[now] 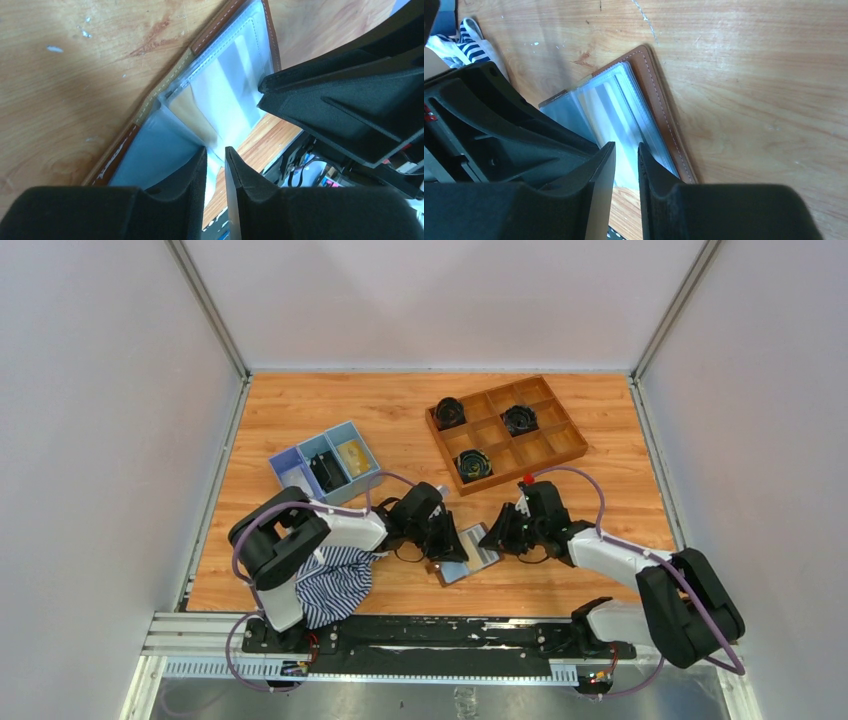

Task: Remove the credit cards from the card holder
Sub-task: Open the card holder at the center of the board.

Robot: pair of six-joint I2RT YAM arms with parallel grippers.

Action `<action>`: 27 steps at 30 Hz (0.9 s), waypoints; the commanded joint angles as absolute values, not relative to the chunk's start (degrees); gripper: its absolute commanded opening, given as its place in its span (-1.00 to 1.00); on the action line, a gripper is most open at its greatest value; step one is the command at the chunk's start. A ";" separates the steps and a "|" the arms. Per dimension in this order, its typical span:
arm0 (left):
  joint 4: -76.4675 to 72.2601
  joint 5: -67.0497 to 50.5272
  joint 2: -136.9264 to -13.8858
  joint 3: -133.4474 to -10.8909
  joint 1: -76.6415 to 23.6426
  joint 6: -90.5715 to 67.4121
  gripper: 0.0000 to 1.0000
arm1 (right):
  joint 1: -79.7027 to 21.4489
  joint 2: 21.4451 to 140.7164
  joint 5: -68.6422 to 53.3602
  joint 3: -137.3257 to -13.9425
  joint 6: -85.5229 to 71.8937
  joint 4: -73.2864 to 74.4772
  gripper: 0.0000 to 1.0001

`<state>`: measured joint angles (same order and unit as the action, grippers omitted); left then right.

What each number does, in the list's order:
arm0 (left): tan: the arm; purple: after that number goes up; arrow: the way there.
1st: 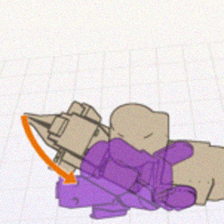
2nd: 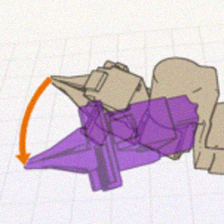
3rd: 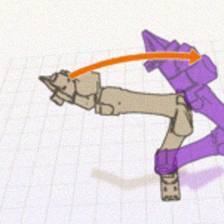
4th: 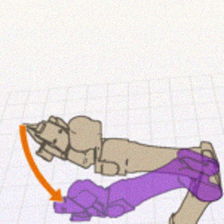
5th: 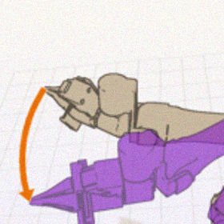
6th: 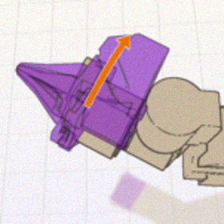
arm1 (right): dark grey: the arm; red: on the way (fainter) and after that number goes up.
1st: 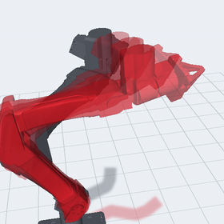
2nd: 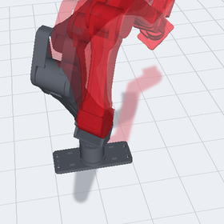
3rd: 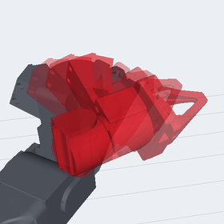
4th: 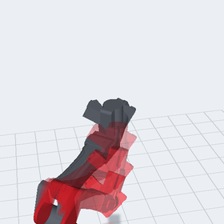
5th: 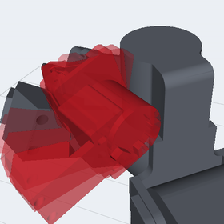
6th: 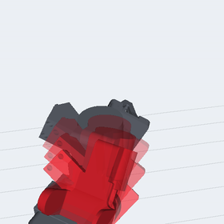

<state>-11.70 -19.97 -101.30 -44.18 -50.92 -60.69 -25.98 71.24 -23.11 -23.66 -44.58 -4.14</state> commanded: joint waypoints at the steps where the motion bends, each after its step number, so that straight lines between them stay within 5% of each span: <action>1: -11.04 -16.79 -97.28 -43.17 -50.92 -59.30 -0.48 | -26.27 73.45 -23.34 -20.14 -44.74 0.50 -0.45; 27: -12.67 -12.44 -99.68 -38.75 -51.25 -63.35 -0.46 | -26.19 72.66 -22.64 -20.76 -45.04 1.25 -0.45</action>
<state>-15.68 -16.69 -99.81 -41.23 -51.09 -63.29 -26.00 71.53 -24.62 -22.87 -45.87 -5.74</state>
